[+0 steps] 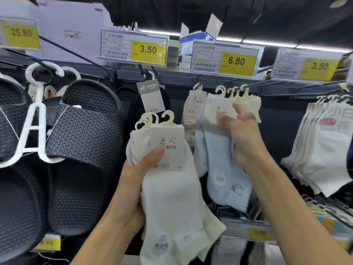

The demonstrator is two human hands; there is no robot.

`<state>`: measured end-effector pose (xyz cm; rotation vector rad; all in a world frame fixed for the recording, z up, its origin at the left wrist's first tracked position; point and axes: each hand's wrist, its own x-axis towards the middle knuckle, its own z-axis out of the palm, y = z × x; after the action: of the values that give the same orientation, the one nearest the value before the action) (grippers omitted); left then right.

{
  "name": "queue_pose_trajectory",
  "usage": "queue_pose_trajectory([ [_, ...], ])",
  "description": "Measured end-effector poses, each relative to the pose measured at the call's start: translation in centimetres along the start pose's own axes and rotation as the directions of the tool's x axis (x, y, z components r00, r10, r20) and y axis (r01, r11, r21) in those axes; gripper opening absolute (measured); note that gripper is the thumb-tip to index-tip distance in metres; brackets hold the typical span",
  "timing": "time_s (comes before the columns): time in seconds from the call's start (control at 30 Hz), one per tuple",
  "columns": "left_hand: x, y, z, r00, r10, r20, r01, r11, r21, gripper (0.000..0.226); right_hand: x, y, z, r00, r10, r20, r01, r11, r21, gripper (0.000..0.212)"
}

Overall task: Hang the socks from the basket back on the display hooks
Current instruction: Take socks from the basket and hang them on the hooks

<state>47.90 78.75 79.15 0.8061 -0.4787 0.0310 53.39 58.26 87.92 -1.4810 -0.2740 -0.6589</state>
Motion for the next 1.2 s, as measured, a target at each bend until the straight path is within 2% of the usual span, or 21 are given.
queue_pose_trajectory([
  [0.07, -0.2, -0.1, 0.3, 0.999, 0.014, 0.032, -0.015, 1.000, 0.020, 0.046, 2.3, 0.2, 0.6, 0.999, -0.043, -0.010, 0.042, 0.996, -0.080, 0.030],
  [0.13, -0.4, -0.4, 0.7, 0.998, 0.011, 0.054, -0.013, 0.999, 0.040, 0.039, 4.1, 0.4, 1.2, 0.996, -0.092, 0.009, 0.092, 0.981, -0.171, 0.032],
  [0.47, -0.4, -0.5, 1.0, 1.000, 0.001, 0.022, -0.004, 0.994, 0.112, 0.033, 7.4, 2.3, 1.9, 0.974, -0.211, 0.080, 0.222, 0.960, -0.171, 0.057],
  [0.57, -0.2, -0.6, 1.0, 1.000, 0.001, 0.020, -0.004, 0.992, 0.128, 0.034, 7.6, 2.7, 1.8, 0.965, -0.245, 0.089, 0.259, 0.939, -0.226, 0.062],
  [0.73, -0.1, -0.9, 1.0, 0.999, 0.018, 0.034, -0.022, 0.992, 0.125, 0.032, 7.8, 2.9, 2.0, 0.951, -0.239, 0.194, 0.291, 0.902, -0.318, 0.069],
  [0.83, -0.1, -0.9, 0.9, 0.999, 0.016, 0.037, -0.020, 0.992, 0.127, 0.032, 8.3, 3.1, 2.1, 0.952, -0.240, 0.193, 0.299, 0.869, -0.395, 0.069],
  [0.97, 0.0, -1.0, 0.8, 0.999, 0.015, 0.041, -0.021, 0.990, 0.138, 0.033, 7.7, 2.9, 1.7, 0.967, -0.117, 0.226, 0.211, 0.867, -0.452, 0.061],
  [1.03, 0.0, -1.0, 0.7, 0.999, 0.015, 0.032, -0.019, 0.992, 0.129, 0.034, 6.8, 2.4, 1.8, 0.972, -0.105, 0.209, 0.199, 0.838, -0.508, 0.059],
  [1.13, 0.0, -1.0, 0.5, 0.999, 0.024, 0.030, -0.028, 0.992, 0.124, 0.037, 3.1, 1.1, 1.7, 0.971, -0.230, 0.064, 0.226, 0.798, -0.558, 0.060],
  [1.2, 0.1, -1.0, 0.4, 0.999, 0.041, 0.030, -0.045, 0.991, 0.129, 0.034, -1.3, 0.3, 1.0, 0.939, -0.338, 0.062, 0.334, 0.854, -0.399, 0.041],
])
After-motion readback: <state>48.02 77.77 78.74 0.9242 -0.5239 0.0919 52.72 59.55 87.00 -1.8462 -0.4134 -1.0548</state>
